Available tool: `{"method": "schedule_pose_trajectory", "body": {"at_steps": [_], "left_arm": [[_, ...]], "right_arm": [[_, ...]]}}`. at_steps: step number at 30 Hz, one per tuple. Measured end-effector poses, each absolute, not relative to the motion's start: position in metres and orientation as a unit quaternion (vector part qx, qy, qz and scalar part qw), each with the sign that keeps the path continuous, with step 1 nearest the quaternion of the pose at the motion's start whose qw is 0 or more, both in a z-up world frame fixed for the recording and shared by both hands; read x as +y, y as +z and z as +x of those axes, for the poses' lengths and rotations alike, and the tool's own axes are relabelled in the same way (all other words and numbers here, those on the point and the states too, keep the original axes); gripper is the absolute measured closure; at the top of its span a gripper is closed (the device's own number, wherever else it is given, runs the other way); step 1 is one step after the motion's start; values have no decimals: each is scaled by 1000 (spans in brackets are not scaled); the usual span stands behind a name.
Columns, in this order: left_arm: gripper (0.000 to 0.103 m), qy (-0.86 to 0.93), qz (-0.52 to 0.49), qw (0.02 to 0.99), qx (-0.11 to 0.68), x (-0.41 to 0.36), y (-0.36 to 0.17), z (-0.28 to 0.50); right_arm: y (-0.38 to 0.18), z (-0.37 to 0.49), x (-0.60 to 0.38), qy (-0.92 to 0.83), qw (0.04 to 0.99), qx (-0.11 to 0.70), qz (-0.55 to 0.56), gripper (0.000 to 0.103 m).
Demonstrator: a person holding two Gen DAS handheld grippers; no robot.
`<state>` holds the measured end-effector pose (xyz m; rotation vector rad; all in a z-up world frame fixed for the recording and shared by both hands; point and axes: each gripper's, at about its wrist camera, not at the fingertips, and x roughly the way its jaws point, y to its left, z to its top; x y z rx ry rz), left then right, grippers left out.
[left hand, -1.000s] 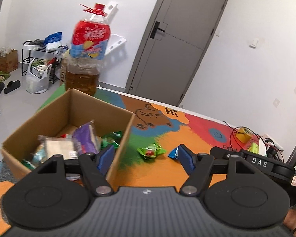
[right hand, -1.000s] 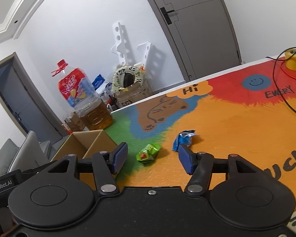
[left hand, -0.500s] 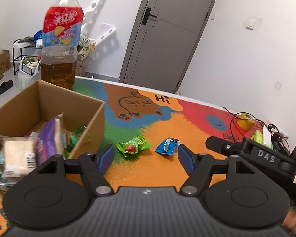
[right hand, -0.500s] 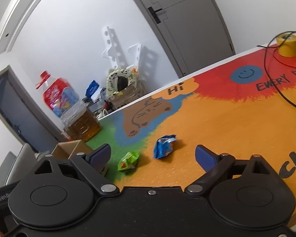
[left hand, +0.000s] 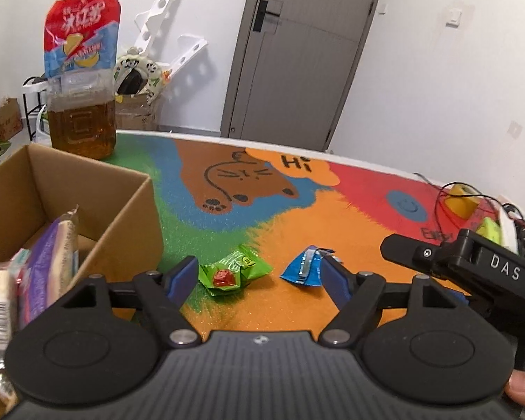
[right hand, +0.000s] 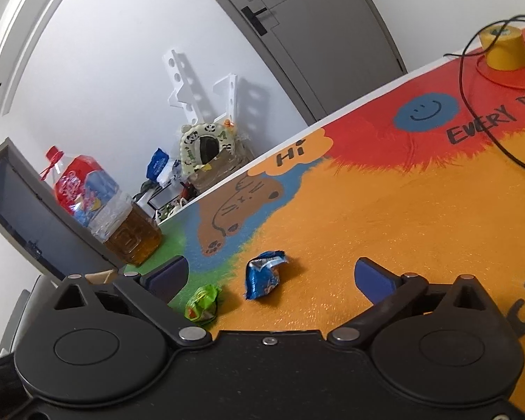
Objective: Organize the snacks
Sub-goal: 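Grasp the green candy with the left tool while the right grasps the blue candy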
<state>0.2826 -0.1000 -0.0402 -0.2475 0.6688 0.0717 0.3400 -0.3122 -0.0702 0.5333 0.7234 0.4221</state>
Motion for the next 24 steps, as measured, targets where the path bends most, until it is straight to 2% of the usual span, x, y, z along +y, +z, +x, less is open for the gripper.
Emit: {"method": "schedule_pose_trajectory", "body": {"at_steps": [10, 18, 21, 23, 24], "left_arm": [[31, 54, -109, 933, 340, -101, -65, 310], [36, 65, -95, 930, 349, -104, -87, 328], [44, 71, -95, 929, 350, -103, -91, 332], [65, 81, -98, 927, 354, -99, -95, 333], [67, 86, -98, 927, 351, -97, -96, 332]], "right_arm": [[-88, 362, -299, 214, 866, 370, 259, 21], [-98, 372, -290, 213, 861, 385, 254, 25], [-98, 375, -287, 212, 861, 390, 249, 27], [-98, 378, -285, 211, 861, 392, 246, 29], [-98, 379, -282, 210, 862, 392, 242, 30]]}}
